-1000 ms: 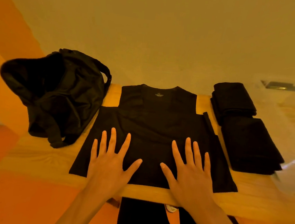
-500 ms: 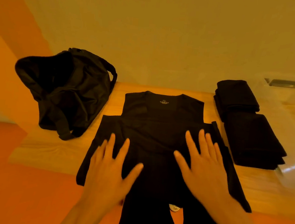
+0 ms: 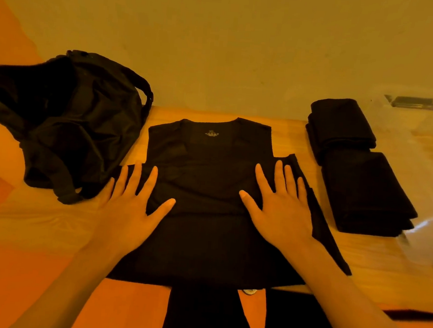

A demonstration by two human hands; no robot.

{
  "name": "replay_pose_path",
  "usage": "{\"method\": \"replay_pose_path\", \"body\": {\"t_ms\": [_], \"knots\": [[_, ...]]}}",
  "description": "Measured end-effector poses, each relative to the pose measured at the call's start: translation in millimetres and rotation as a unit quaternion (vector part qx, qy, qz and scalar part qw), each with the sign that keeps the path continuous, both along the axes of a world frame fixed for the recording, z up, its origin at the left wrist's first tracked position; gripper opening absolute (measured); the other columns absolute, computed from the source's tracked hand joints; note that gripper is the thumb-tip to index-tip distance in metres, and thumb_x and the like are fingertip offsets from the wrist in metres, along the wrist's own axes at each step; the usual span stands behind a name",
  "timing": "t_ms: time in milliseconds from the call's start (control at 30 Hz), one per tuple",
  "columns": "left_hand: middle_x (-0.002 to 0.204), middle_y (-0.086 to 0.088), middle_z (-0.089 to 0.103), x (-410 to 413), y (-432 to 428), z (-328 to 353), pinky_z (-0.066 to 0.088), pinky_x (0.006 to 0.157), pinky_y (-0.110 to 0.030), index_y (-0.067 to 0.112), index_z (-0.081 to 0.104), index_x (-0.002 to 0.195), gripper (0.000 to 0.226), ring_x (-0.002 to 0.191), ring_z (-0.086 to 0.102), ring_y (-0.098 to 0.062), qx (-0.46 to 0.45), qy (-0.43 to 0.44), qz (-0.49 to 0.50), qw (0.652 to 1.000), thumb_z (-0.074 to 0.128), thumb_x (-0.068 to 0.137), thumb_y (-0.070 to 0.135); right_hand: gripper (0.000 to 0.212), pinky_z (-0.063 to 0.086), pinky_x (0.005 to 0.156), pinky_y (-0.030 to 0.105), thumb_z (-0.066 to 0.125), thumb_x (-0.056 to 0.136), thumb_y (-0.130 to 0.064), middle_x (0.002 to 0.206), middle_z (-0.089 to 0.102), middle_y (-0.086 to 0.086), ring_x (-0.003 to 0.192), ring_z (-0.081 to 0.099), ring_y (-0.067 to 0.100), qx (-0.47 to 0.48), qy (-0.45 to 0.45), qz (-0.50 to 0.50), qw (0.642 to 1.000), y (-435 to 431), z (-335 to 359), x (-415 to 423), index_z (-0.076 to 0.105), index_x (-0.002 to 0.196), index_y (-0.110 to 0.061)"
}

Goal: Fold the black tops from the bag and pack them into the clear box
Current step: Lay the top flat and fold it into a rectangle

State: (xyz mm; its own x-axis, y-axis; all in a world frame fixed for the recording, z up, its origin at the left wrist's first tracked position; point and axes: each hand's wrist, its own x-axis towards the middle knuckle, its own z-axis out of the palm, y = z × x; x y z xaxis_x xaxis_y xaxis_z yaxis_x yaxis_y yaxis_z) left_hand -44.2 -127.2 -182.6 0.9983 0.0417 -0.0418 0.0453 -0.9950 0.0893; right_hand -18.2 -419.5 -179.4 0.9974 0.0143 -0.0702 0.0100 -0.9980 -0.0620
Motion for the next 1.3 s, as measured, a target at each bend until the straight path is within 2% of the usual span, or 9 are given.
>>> {"method": "replay_pose_path", "body": {"t_ms": [100,167,267,433,633,767,900,1067,1300], "knots": [[0.17,-0.009,0.007,0,0,7,0.003,0.125,-0.045,0.03,0.018,0.161,0.093,0.157,0.0,-0.029,-0.039,-0.031,-0.014,0.999,0.006,0.086,0.082,0.076,-0.002,0.124,0.047,0.008,0.094,-0.075,0.168,-0.006,0.011,0.155,-0.009,0.028,0.03,0.043,0.013,0.999,-2,11,1,-0.001,0.16,-0.037],[0.168,-0.013,0.018,8,7,18,0.019,0.122,-0.051,0.025,0.032,0.158,0.076,0.153,0.018,-0.036,-0.064,-0.059,-0.026,0.996,0.023,0.097,0.069,0.067,0.014,0.122,0.047,0.027,0.1,-0.066,0.166,0.014,0.013,0.154,0.01,0.031,0.093,0.038,-0.01,0.995,-11,30,9,0.019,0.159,-0.034],[0.146,-0.019,0.051,34,29,32,0.047,0.094,-0.057,0.014,0.055,0.144,0.047,0.12,0.051,-0.045,0.03,-0.109,-0.093,0.989,0.054,0.101,0.032,0.046,0.044,0.103,0.043,0.053,0.102,-0.034,0.144,0.045,0.016,0.131,0.044,0.033,0.067,-0.029,-0.044,0.996,-29,55,46,0.045,0.144,-0.019],[0.135,0.005,0.052,70,46,62,0.038,0.099,-0.035,0.032,0.05,0.145,0.045,0.12,0.046,-0.021,0.183,0.034,-0.126,0.974,0.057,0.101,0.03,0.029,0.05,0.076,0.035,0.064,0.096,-0.015,0.109,0.057,0.009,0.1,0.059,0.027,0.024,0.145,-0.078,0.986,-40,74,105,0.058,0.124,-0.012],[0.112,0.009,0.053,77,59,70,0.039,0.1,-0.033,0.03,0.056,0.128,0.034,0.113,0.049,-0.016,0.142,0.096,-0.118,0.978,0.065,0.096,0.037,0.016,0.044,0.058,0.031,0.068,0.094,-0.018,0.093,0.057,0.009,0.078,0.058,0.022,0.012,0.119,-0.091,0.989,-44,59,109,0.059,0.104,-0.01],[0.102,0.008,0.045,81,57,76,0.04,0.092,-0.03,0.028,0.055,0.105,0.014,0.101,0.045,-0.013,0.152,0.112,-0.13,0.973,0.064,0.097,0.034,0.011,0.049,0.067,0.034,0.065,0.095,-0.012,0.091,0.054,0.01,0.081,0.059,0.024,0.003,0.119,-0.09,0.989,-42,65,108,0.057,0.102,-0.008],[0.094,0.007,0.052,79,62,76,0.039,0.082,-0.031,0.029,0.047,0.092,0.017,0.094,0.049,-0.014,0.074,0.085,-0.109,0.988,0.064,0.095,0.029,0.011,0.049,0.062,0.033,0.061,0.097,-0.01,0.09,0.057,0.012,0.079,0.06,0.024,0.014,0.099,-0.079,0.992,-46,74,104,0.054,0.088,-0.008],[0.086,0.006,0.063,70,61,88,0.043,0.063,-0.024,0.025,0.059,0.095,0.017,0.072,0.056,-0.008,-0.105,0.033,-0.064,0.992,0.072,0.092,0.015,0.006,0.046,0.055,0.031,0.059,0.094,-0.004,0.091,0.062,0.015,0.078,0.061,0.027,0.075,0.063,-0.062,0.993,-63,82,94,0.06,0.1,-0.003],[0.077,-0.001,0.065,56,62,108,0.042,0.066,-0.021,0.022,0.074,0.088,0.01,0.069,0.059,-0.012,-0.221,-0.043,0.016,0.974,0.082,0.083,0.019,0.018,0.046,0.066,0.032,0.059,0.094,-0.001,0.101,0.07,0.015,0.085,0.061,0.029,0.099,-0.061,-0.067,0.991,-85,100,70,0.073,0.103,-0.006]]}}
